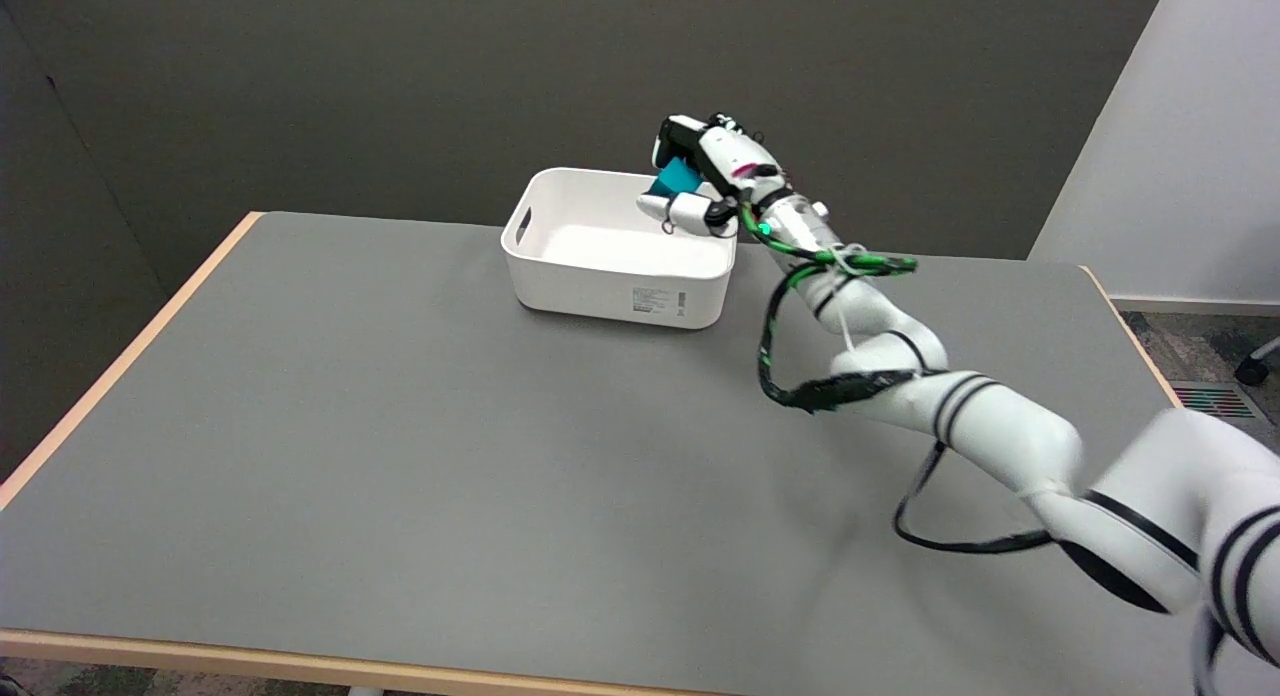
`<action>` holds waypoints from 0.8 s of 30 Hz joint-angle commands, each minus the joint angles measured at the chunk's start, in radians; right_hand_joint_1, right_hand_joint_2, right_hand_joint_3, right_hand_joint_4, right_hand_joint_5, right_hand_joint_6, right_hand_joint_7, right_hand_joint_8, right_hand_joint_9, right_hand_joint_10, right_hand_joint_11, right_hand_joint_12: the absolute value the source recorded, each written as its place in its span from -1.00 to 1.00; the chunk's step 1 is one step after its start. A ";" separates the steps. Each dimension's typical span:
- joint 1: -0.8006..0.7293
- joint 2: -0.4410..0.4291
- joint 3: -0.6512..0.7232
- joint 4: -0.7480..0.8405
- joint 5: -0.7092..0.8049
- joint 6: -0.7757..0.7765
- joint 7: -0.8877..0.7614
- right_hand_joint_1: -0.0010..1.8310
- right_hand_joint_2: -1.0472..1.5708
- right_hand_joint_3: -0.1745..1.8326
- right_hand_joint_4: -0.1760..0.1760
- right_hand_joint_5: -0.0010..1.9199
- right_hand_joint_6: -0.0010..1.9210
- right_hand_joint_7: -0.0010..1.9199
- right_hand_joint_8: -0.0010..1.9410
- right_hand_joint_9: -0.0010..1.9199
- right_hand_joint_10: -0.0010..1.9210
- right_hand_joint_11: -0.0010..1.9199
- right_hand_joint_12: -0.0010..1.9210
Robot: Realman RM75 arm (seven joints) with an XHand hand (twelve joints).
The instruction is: Place blue wooden cube into white box.
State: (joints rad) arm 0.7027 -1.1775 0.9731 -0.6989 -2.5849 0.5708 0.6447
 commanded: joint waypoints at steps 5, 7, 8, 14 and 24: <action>0.198 -0.219 -0.005 0.302 0.247 -0.054 -0.580 0.16 0.80 -0.61 -0.58 -0.60 0.79 -0.35 0.87 -0.52 1.00 -1.00 1.00; 0.187 -0.219 -0.009 0.284 0.257 -0.058 -0.583 0.16 0.81 -0.62 -0.59 -0.60 0.79 -0.35 0.87 -0.52 1.00 -1.00 1.00; 0.179 -0.218 -0.010 0.260 0.266 -0.067 -0.583 0.16 0.81 -0.62 -0.59 -0.60 0.79 -0.35 0.87 -0.52 1.00 -1.00 1.00; 0.093 -0.184 -0.011 0.065 0.326 -0.136 -0.583 0.14 0.75 -0.57 -0.73 -0.58 0.71 -0.46 0.72 -0.52 0.97 -1.00 1.00; 0.001 -0.148 -0.006 -0.090 0.496 -0.134 -0.583 -0.51 0.31 0.16 0.22 -0.85 -0.60 -0.77 -0.65 -0.76 -0.25 -0.84 0.39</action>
State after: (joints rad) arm 0.8148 -1.3476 0.9647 -0.5779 -2.3181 0.4845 0.1488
